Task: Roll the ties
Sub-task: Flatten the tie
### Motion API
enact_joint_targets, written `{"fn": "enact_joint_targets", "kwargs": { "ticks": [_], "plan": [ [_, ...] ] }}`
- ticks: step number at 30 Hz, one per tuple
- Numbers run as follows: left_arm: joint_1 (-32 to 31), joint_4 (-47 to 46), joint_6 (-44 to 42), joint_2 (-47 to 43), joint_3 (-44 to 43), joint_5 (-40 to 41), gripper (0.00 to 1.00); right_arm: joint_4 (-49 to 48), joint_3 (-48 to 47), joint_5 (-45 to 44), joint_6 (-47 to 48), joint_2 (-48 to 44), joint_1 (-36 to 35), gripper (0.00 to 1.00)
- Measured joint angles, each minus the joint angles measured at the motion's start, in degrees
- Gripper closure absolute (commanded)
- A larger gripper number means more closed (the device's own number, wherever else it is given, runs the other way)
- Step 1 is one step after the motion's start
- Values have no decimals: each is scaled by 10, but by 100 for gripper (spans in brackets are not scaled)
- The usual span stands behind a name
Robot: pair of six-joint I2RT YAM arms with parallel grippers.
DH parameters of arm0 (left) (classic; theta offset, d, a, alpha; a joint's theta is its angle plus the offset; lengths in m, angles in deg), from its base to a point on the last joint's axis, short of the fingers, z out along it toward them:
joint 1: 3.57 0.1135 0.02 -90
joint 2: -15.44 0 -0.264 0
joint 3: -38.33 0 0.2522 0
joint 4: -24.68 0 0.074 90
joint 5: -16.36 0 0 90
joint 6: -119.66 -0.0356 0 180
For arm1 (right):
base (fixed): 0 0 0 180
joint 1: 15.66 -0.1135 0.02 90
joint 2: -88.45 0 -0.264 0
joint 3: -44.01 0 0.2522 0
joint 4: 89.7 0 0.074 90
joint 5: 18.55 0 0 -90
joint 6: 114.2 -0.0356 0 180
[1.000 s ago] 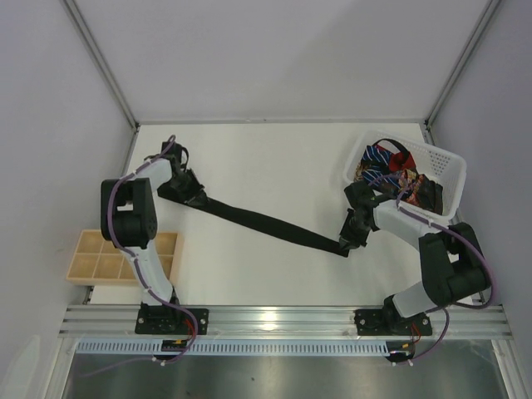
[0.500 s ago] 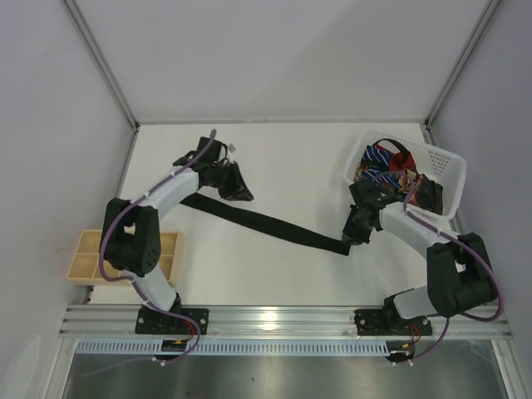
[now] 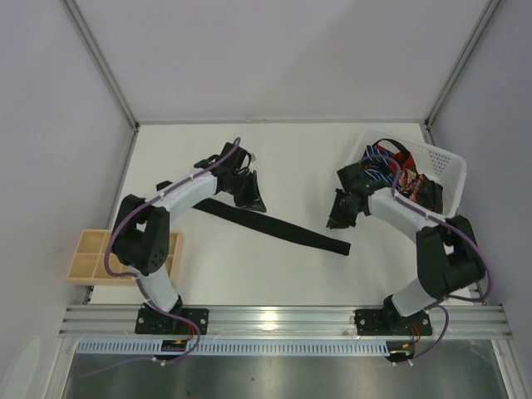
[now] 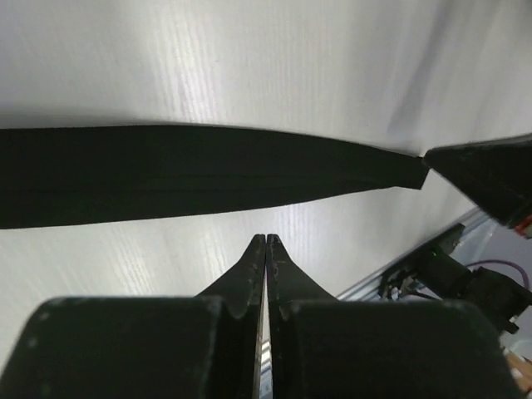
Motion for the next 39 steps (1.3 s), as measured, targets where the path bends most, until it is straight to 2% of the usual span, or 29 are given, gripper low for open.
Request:
{"fn": "enact_joint_targets", "kwargs": {
  "ticks": [6,11,13,19,26,32,39],
  "plan": [
    [-5,2,3,-59,110,26,99,-42,-213,29,34,200,-36,79],
    [-33,13,10,-53,134,51,100,-33,-341,39,55,330,-64,80],
    [-47,8,13,-49,134,61,100,-30,-363,43,60,358,-72,81],
    [-78,-12,34,-30,134,86,100,-19,-372,58,67,369,-92,82],
    [-79,-37,52,16,135,94,100,-33,-333,80,57,349,-137,82],
    [-80,-56,61,21,135,85,100,-19,-313,91,53,335,-166,82],
    [-80,-68,63,21,138,82,99,33,-396,85,70,351,-117,82]
  ]
}}
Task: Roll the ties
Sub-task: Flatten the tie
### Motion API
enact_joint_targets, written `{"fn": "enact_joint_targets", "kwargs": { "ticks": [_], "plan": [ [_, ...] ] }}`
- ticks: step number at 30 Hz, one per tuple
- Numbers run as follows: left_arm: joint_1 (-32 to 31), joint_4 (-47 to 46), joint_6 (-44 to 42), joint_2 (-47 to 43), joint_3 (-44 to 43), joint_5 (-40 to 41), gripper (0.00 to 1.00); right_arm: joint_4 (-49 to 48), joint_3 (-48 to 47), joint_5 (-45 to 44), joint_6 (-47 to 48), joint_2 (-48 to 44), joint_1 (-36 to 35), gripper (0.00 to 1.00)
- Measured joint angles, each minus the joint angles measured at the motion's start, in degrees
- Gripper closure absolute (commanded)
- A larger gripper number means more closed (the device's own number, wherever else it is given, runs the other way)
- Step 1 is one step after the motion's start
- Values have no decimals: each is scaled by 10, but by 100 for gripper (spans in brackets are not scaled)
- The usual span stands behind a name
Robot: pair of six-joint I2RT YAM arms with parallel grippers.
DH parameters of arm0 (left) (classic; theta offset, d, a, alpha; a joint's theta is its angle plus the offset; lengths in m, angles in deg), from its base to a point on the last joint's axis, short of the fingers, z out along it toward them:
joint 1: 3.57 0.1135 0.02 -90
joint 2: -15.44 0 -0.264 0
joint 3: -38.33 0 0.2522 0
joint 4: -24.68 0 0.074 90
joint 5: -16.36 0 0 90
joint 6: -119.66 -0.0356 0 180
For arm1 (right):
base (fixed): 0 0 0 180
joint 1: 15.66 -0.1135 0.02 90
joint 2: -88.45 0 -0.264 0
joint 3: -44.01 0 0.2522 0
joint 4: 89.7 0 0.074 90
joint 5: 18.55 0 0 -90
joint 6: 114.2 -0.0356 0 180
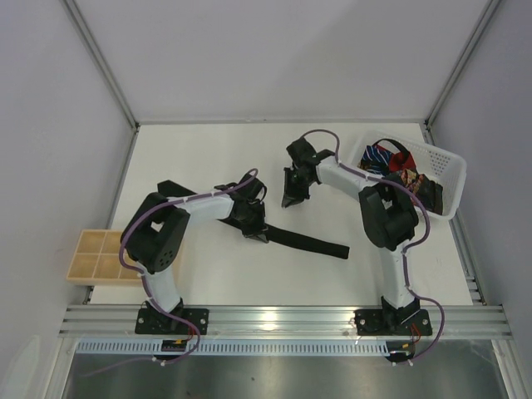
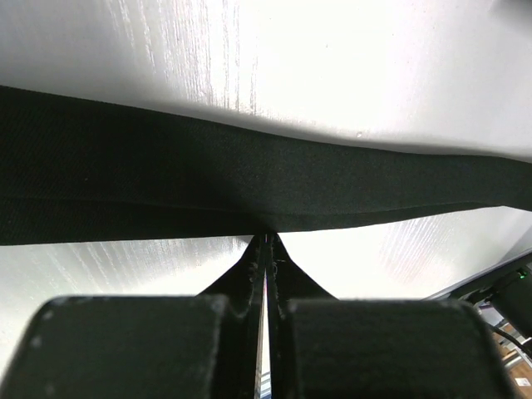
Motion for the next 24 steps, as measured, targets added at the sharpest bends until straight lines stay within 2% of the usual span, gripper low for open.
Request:
{"fn": "enact_joint_targets", "kwargs": {
  "ticks": [3,6,11,14,18,24],
  "plan": [
    [0,-9,0,-4,7,0,100,-4,-22,0,2,3,22,82],
    [0,-14,0,-5,9,-2,100,-11,-5,1,2,4,19,82],
    [0,-18,1,0,7,-9,100,-40,87,31,-20,-15,-28,82],
    [0,-17,0,5,1,-12,100,-42,108,38,-26,-28,-52,81],
    [-1,-15,0,6,-1,-13,100,-24,93,26,-17,-27,-49,82],
    [-1,-11,-6,4,-2,-12,99,0,15,10,-3,-23,23,81]
  ]
}}
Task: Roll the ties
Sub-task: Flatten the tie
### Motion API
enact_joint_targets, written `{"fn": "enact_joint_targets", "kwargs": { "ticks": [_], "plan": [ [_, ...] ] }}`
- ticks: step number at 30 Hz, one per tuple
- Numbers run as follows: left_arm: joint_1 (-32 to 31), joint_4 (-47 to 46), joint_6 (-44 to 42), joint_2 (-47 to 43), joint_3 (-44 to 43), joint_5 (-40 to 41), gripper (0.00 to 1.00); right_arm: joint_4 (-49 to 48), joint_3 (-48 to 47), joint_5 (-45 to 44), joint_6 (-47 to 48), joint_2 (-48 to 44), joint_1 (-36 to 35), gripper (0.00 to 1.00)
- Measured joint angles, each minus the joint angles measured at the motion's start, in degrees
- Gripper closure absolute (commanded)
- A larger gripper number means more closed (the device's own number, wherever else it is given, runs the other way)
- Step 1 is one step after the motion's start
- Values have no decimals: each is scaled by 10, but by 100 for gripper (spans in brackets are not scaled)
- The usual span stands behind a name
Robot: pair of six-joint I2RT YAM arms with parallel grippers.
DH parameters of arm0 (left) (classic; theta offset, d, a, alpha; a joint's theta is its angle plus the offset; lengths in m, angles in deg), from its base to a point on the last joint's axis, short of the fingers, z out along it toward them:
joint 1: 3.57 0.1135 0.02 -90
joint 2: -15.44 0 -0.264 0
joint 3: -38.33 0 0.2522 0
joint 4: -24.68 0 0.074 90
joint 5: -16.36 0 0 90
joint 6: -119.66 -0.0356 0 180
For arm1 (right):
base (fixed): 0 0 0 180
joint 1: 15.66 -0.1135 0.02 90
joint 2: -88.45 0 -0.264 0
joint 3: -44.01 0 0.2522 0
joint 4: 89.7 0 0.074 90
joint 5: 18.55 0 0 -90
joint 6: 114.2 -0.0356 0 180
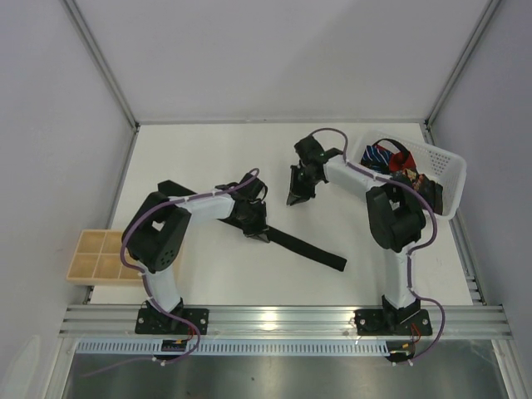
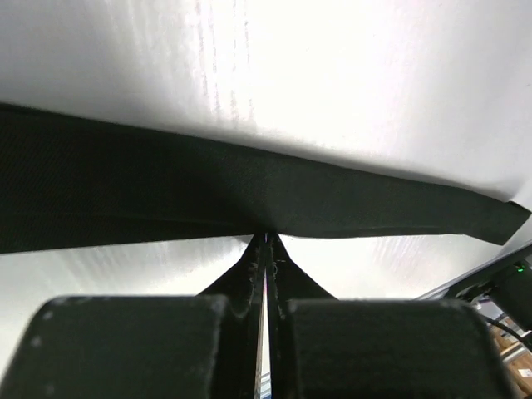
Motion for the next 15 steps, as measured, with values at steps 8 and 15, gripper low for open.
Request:
{"fn": "enact_joint_targets", "kwargs": {
  "ticks": [8,15],
  "plan": [
    [0,44,-42,-32,0,-18,97,3,138,-17,0,-108,22,80],
    [-7,3,-45,-18,-46,-149,97,22,349,-13,-43,-315,42,78]
  ]
}}
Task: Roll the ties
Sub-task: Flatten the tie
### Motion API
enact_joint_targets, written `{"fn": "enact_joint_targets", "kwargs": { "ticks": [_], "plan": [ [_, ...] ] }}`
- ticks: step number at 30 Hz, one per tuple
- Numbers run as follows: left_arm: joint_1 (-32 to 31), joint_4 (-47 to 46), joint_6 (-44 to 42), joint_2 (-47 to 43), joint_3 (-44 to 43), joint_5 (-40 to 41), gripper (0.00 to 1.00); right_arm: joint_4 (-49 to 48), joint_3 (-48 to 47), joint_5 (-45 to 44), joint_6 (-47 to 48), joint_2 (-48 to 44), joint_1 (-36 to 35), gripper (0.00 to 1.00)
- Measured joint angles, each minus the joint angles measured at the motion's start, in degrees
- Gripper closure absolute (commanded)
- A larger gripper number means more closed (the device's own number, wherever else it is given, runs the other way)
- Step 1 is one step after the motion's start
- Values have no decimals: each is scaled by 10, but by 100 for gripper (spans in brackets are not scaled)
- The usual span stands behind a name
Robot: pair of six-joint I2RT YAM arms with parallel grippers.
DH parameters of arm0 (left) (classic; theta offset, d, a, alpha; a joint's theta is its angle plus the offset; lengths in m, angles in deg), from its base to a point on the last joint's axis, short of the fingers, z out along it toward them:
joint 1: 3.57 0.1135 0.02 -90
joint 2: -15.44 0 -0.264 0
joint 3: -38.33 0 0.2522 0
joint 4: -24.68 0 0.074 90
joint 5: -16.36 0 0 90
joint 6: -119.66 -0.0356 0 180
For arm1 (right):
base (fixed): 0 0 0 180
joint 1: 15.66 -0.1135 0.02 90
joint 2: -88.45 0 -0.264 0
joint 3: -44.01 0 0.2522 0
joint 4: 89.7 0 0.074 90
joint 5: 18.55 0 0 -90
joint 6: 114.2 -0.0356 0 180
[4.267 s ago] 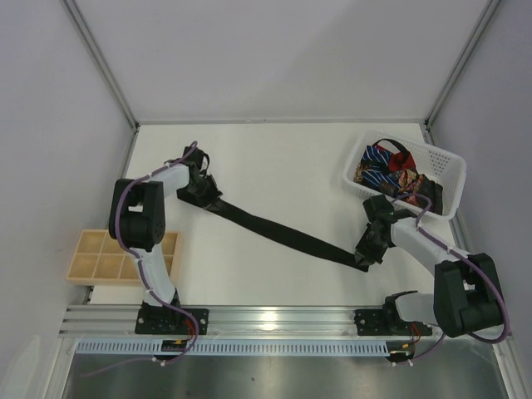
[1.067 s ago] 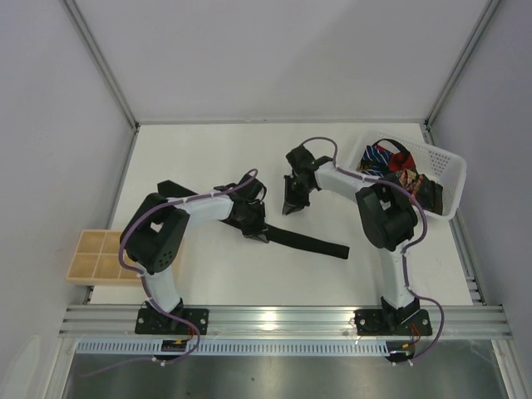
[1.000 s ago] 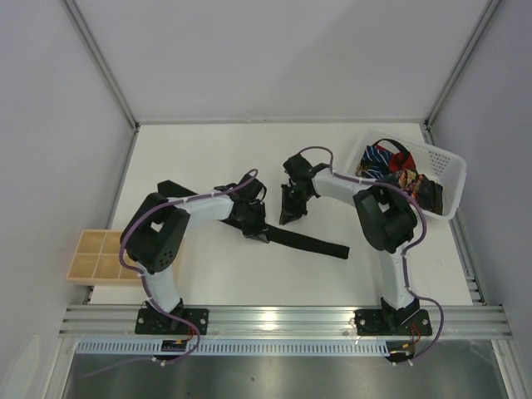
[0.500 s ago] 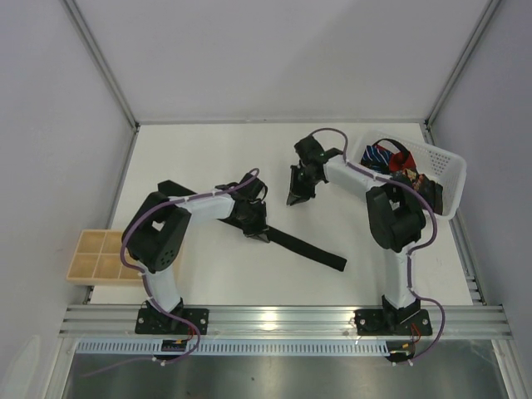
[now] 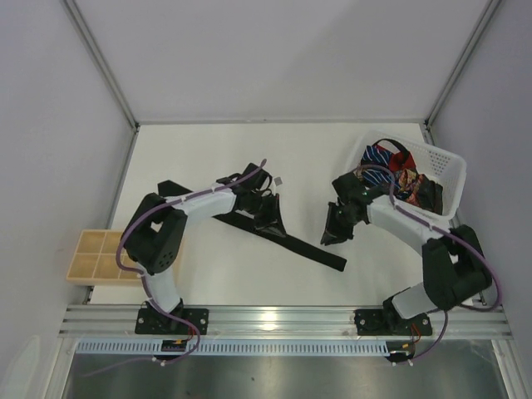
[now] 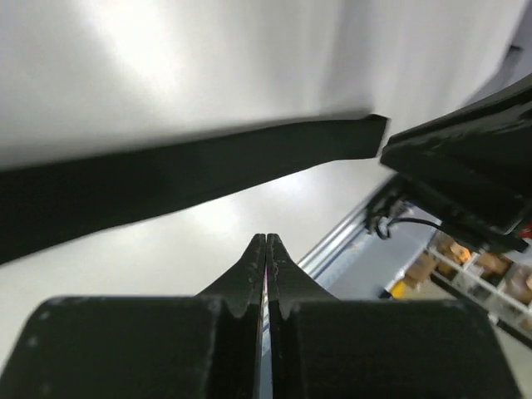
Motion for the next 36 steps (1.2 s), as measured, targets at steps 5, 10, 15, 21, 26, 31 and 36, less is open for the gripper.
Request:
{"fn": "enact_joint_targets", "kwargs": {
  "ticks": [5,10,15,21,26,31,36],
  "plan": [
    [-37,-50,14,72,-56,-70,98,3,92,5,-35,-114,26,81],
    [-78,-64,27,116,-75,-98,99,-6,177,12,-66,-158,33,85],
    [-86,-60,29,123,-86,-101,99,-32,221,7,-82,-165,34,89],
    [-83,-50,24,123,-103,-97,99,-71,225,0,-86,-159,34,91],
    [-83,-34,19,122,-103,-92,99,-65,204,0,-84,-162,34,89],
    [-81,-21,10,120,-103,-74,99,-60,169,-3,-72,-158,35,85],
    [-58,11,3,87,-96,-16,100,-54,116,-1,-38,-95,35,85]
  ]
}}
